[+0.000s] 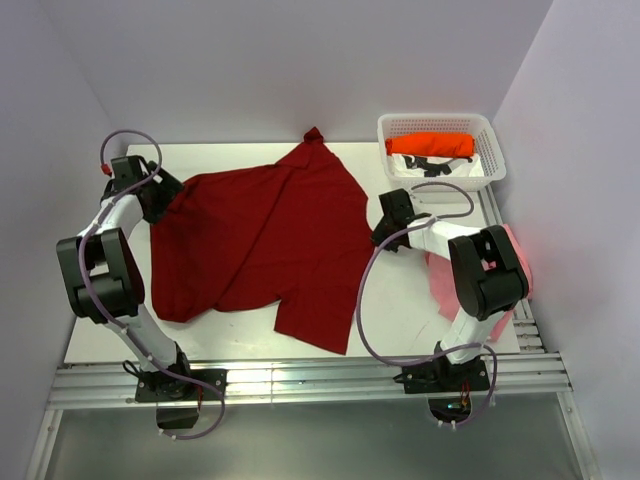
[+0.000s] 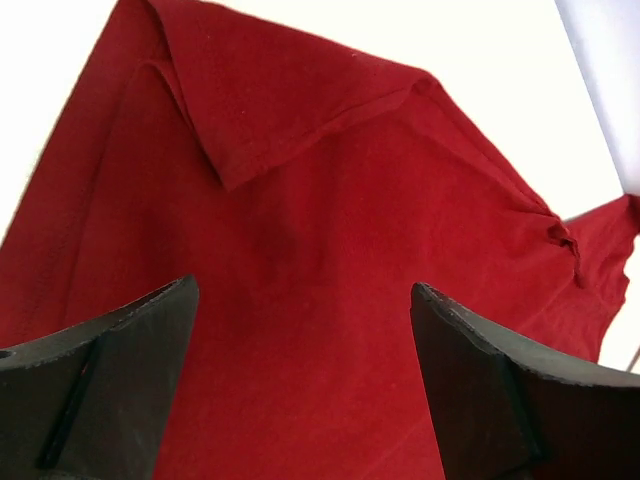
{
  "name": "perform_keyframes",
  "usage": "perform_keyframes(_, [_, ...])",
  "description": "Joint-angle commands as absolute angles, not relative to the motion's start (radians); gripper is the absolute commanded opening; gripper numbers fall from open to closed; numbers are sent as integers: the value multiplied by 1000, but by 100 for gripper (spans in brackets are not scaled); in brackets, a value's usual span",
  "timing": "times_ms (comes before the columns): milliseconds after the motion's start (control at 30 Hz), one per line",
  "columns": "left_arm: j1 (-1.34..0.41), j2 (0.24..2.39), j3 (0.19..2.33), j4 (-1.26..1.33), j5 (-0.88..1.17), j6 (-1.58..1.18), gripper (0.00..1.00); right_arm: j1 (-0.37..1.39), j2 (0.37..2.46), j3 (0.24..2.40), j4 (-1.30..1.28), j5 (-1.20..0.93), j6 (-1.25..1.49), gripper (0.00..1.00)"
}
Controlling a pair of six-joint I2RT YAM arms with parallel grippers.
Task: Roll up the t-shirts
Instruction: Flatten the tshirt
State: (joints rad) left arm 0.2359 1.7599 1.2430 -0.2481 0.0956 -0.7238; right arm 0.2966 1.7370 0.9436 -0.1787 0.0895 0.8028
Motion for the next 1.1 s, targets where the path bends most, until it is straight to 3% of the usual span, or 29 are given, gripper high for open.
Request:
perform_keyframes(0, [222, 1792, 1247, -207, 106, -730, 91, 290, 1671, 887, -218, 124, 830, 0])
perform_keyframes(467, [203, 1997, 1411, -245, 58, -738, 75, 290, 1617, 880, -264, 176, 821, 0])
perform_keyframes(633, [204, 2046, 1446, -215, 66, -749, 61, 290, 1612, 879, -261, 173, 812, 0])
perform_keyframes(767, [201, 2091, 1485, -227, 61, -752, 59, 290, 1608, 876, -256, 166, 815, 0])
perform_keyframes(867, [198, 2085, 1483, -209, 34, -755, 42, 290, 1608, 879, -256, 164, 813, 0])
perform_keyframes(933, [199, 2072, 1486, -206, 20, -753, 22, 290, 1605, 876, -259, 164, 815, 0])
perform_keyframes(967, [198, 2074, 1496, -207, 8, -747, 5, 290, 1603, 871, -261, 164, 815, 0])
perform_keyframes(1067, [202, 2101, 1572, -262, 6, -736, 0, 290, 1595, 861, -261, 166, 821, 0])
